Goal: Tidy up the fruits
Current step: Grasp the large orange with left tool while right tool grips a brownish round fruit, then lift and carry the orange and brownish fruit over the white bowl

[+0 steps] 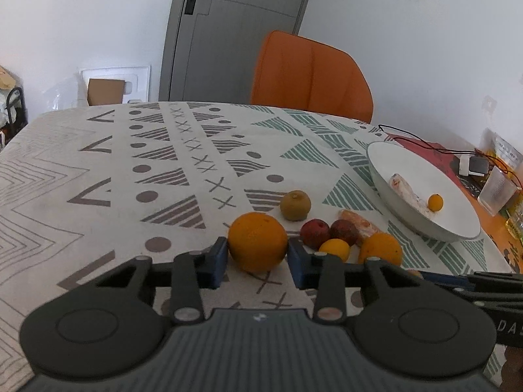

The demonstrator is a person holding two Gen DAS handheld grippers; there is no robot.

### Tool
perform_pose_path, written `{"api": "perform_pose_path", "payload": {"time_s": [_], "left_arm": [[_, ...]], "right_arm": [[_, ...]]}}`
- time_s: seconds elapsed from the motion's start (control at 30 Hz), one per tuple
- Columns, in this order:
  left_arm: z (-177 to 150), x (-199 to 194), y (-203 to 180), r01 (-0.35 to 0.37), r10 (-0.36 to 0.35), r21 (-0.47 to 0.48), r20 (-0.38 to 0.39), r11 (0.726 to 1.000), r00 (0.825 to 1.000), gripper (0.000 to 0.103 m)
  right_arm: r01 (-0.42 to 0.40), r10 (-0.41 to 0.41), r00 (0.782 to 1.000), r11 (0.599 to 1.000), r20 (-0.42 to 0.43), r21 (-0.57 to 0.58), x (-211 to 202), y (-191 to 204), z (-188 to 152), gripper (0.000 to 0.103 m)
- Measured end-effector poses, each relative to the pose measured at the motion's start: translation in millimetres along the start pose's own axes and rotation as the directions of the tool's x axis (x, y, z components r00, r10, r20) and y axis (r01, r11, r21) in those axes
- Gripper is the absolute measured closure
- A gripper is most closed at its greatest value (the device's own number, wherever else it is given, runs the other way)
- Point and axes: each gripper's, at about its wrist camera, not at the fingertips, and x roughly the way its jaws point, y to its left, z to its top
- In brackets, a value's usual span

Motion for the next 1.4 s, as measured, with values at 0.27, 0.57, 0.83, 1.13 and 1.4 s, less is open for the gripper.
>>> {"api": "perform_pose_path", "payload": {"time_s": [0.27,0.57,0.83,1.13,1.4], "left_arm": [[-5.3,-18.5,-6.3,0.003,-0.003,0.026,0.006,1.000,1.000,0.066],[-4.9,-41.6,-20.4,-0.006,0.004,0.049,0.043,0.999,0.999,0.066],[-0.7,-56.4,-40.3,-0.007,0.001,0.085,0.070,0.996,0.998,0.066],[10.6,-73.7,-56.8,-0.020,0.007,0.107,0.123,0.994,0.992,0.066],[17.0,-84.7,-72.8,-0.011,-0.009,0.129,0.156,0.992,0.988,0.066]], "right_arm": [[-0.001,0.000,0.999,1.000,0.034,0.013,-9.3,-1.1,-2.4,0.078],[0.007,-0.009,0.996,1.000,0.085,0.021,-25.8,-5.2,-5.5,0.078],[0.016,-0.023,0.989,0.999,0.144,0.046,-45.8,-15.7,-2.3,0.078],[0.017,-0.029,0.978,0.998,0.204,0.062,-65.6,-27.6,3.9,0.078],[0.022,-0.038,0.968,0.998,0.247,0.067,-83.2,-35.5,7.7,0.078]]}}
